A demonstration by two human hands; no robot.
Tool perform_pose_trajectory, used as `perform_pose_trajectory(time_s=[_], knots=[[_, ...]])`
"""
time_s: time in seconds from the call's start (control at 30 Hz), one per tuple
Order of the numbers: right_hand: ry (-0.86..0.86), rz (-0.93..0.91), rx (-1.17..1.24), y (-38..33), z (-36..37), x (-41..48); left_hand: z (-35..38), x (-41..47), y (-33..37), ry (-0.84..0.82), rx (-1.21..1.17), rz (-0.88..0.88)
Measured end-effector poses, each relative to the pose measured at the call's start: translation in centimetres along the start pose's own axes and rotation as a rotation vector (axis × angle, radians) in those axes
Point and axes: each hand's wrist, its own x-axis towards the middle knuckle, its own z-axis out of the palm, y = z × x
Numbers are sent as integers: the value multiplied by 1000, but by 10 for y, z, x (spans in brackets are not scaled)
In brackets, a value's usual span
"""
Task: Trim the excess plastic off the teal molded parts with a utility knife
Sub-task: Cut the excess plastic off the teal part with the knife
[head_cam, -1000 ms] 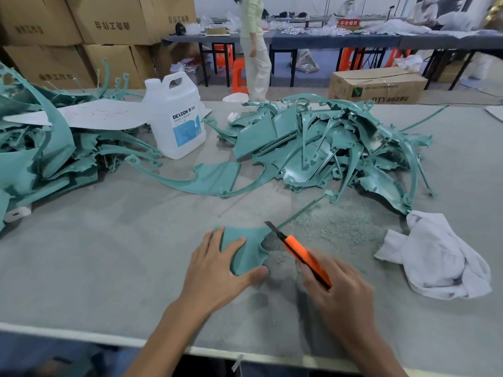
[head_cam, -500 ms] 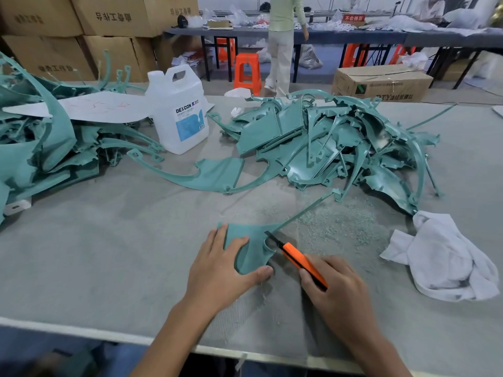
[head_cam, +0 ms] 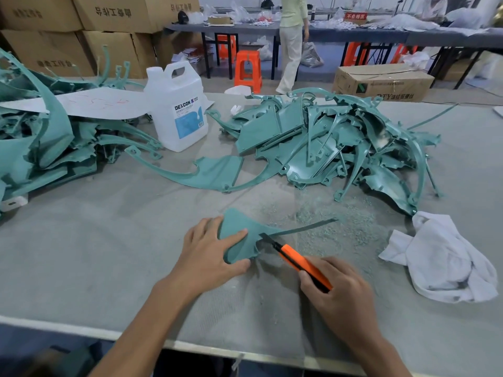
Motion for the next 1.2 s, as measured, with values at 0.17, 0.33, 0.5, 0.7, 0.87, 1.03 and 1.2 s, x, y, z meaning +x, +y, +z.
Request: perform_pose_trajectory(time_s=[0.17, 0.33, 0.5, 0.7, 0.87, 1.03, 1.2], knots=[[-81, -17, 42, -4, -2, 0, 11, 0, -10, 94, -182, -50], [-122, -19, 69, -6, -3, 1, 10, 0, -11, 118, -256, -54], [-100, 36, 76, -1, -4, 3, 13, 0, -11, 130, -244, -57], [-125, 61, 41, -1, 0, 3, 15, 1, -13, 144, -252, -56], [-110, 15, 40, -2, 2, 2, 14, 0, -13, 150, -256, -21], [-85, 60, 6, -1, 3, 2, 13, -1, -7, 118, -188, -51], [-73, 93, 98, 1, -3, 1, 16, -10, -2, 94, -116, -47]])
